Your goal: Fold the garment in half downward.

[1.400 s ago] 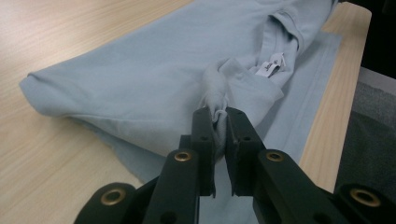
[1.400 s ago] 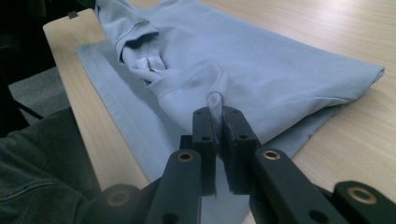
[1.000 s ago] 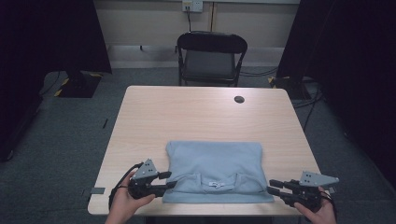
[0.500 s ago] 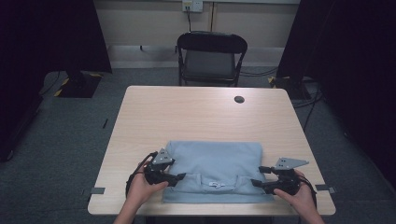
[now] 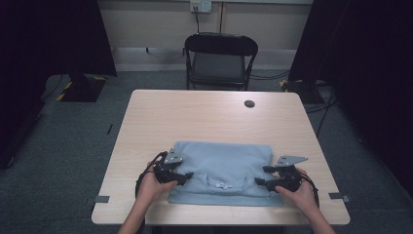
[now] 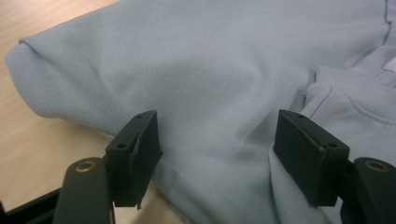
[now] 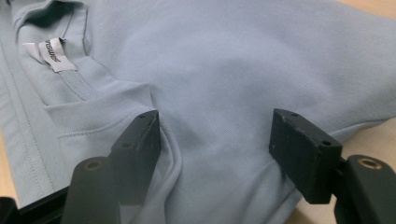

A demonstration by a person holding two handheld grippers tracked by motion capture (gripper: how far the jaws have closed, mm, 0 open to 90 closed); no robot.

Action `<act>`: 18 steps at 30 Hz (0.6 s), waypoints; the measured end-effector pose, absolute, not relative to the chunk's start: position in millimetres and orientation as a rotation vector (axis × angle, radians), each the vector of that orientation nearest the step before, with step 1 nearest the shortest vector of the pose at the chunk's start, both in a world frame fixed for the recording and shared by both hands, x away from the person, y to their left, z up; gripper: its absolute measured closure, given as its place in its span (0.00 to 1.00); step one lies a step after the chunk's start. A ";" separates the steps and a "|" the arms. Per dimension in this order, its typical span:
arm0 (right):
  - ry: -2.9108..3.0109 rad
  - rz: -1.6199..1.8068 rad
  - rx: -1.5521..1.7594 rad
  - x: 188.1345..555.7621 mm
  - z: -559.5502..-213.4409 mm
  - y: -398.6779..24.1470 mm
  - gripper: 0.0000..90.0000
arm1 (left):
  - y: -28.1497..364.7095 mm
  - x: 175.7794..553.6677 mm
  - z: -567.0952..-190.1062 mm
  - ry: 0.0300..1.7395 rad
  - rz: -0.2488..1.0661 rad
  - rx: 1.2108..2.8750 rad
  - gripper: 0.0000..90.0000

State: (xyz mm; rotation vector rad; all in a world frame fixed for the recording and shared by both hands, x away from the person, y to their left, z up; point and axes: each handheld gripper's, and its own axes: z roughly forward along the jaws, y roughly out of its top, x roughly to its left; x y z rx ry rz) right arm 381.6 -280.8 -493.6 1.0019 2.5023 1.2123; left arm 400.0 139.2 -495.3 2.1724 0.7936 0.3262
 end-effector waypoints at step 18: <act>2.464 1.302 0.980 377.4 -477.1 -282.0 0.58 | 143.2 387.9 -480.6 0.755 0.206 2.095 0.54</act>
